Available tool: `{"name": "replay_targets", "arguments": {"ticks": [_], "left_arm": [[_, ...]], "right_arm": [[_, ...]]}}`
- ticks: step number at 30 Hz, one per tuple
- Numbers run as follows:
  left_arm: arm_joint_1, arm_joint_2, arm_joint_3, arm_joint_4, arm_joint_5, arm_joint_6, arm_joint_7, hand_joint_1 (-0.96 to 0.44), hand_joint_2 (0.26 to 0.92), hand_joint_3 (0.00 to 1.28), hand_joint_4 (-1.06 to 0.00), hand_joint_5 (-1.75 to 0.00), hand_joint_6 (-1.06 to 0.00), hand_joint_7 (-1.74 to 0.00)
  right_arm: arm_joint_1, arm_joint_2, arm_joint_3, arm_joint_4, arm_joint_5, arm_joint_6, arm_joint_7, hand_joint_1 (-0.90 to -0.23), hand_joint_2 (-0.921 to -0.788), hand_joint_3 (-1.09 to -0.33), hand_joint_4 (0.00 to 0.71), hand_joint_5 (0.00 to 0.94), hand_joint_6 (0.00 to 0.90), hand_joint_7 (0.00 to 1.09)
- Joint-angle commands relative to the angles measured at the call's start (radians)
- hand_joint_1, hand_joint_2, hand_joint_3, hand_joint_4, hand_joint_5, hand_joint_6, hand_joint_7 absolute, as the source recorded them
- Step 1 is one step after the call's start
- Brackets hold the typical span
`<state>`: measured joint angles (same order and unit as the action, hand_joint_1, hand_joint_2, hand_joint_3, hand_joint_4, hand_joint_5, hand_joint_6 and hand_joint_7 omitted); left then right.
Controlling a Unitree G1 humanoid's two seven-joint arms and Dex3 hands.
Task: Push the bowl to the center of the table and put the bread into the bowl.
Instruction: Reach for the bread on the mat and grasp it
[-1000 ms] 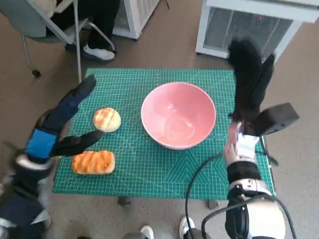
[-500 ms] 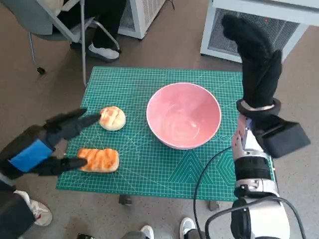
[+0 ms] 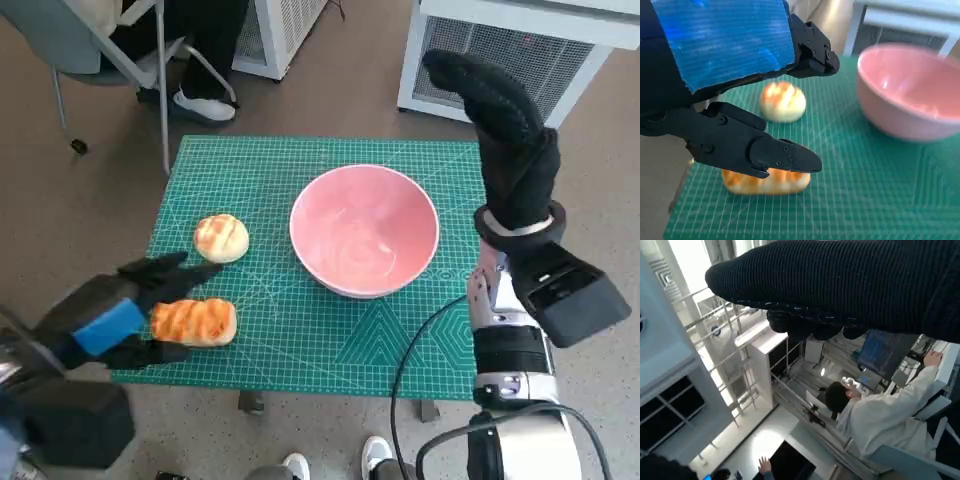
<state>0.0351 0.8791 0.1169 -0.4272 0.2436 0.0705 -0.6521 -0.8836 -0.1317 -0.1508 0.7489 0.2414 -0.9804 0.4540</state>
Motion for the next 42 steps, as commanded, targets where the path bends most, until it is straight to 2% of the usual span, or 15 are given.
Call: {"name": "replay_targets", "arguments": {"ticks": [1,16,22,24,25,26,27,28,29,30,33,39,42], "left_arm": [[-0.044,-0.015,-0.061,0.068,0.036,0.008,0.002,-0.45,0.91,0.01,-0.31,-0.01,-0.4,-0.03],[-0.143,-0.067,-0.213,0.255,0.133,0.045,0.004,-0.43,0.901,0.0,-0.37,-0.02,-0.42,-0.04],[-0.152,-0.083,-0.252,0.276,0.184,0.08,0.01,-0.37,0.894,0.0,-0.51,-0.08,-0.51,-0.1],[-0.154,-0.088,-0.262,0.28,0.199,0.091,0.014,-0.34,0.894,0.0,-0.58,-0.09,-0.49,-0.25],[-0.154,-0.091,-0.265,0.284,0.205,0.091,0.017,-0.33,0.894,0.0,-0.62,-0.12,-0.44,-0.39],[-0.155,-0.093,-0.268,0.287,0.209,0.092,0.019,-0.31,0.896,0.0,-0.63,-0.23,-0.42,-0.54],[-0.153,-0.095,-0.269,0.292,0.214,0.088,0.025,-0.3,0.897,0.0,-0.62,-0.31,-0.41,-0.6],[-0.152,-0.096,-0.271,0.295,0.216,0.086,0.03,-0.32,0.906,0.07,-0.59,-0.55,-0.46,-0.88],[-0.149,-0.098,-0.27,0.299,0.215,0.078,0.036,-0.34,0.911,0.12,-0.56,-0.73,-0.48,-1.06],[-0.147,-0.099,-0.269,0.302,0.215,0.073,0.041,-0.22,0.915,0.13,-0.59,-0.88,-0.48,-1.18],[-0.138,-0.096,-0.26,0.303,0.204,0.052,0.051,-0.07,0.911,0.15,-0.64,-1.07,-0.49,-1.29],[-0.125,-0.081,-0.228,0.273,0.171,0.022,0.047,-0.01,0.888,0.17,-0.66,-1.3,-0.57,-1.13],[-0.125,-0.075,-0.208,0.252,0.154,0.011,0.041,0.0,0.82,0.29,-0.66,-1.31,-0.58,-1.15]], "right_arm": [[0.022,0.002,0.005,0.007,0.016,0.005,0.019,-0.547,-0.921,-0.808,0.243,0.044,-0.001,0.6],[0.031,0.002,0.009,-0.013,0.034,0.009,0.031,-0.551,-0.921,-0.816,0.238,0.041,-0.001,0.6],[0.035,0.002,0.011,-0.023,0.034,0.01,0.028,-0.552,-0.921,-0.82,0.235,0.039,-0.001,0.59],[0.036,0.003,0.011,-0.024,0.034,0.011,0.027,-0.552,-0.921,-0.821,0.234,0.039,-0.001,0.59],[0.036,0.003,0.011,-0.024,0.034,0.011,0.027,-0.552,-0.921,-0.821,0.234,0.039,-0.001,0.59],[0.037,0.004,0.011,-0.025,0.033,0.011,0.026,-0.552,-0.921,-0.821,0.233,0.039,-0.001,0.59],[0.037,0.004,0.011,-0.024,0.033,0.011,0.025,-0.552,-0.921,-0.822,0.233,0.039,-0.001,0.59],[0.037,0.004,0.011,-0.024,0.032,0.01,0.024,-0.552,-0.921,-0.822,0.233,0.039,-0.001,0.59],[0.037,0.004,0.01,-0.021,0.032,0.01,0.025,-0.553,-0.921,-0.822,0.233,0.039,-0.001,0.58],[0.036,0.004,0.01,-0.019,0.032,0.01,0.025,-0.553,-0.921,-0.822,0.233,0.039,-0.001,0.58],[0.033,0.004,0.008,-0.009,0.033,0.008,0.027,-0.554,-0.921,-0.82,0.233,0.039,-0.001,0.58],[0.033,0.006,0.009,-0.012,0.034,0.011,0.027,-0.554,-0.921,-0.819,0.234,0.04,-0.001,0.58],[0.033,0.006,0.01,-0.015,0.035,0.014,0.026,-0.55,-0.921,-0.822,0.233,0.04,-0.001,0.58]]}}
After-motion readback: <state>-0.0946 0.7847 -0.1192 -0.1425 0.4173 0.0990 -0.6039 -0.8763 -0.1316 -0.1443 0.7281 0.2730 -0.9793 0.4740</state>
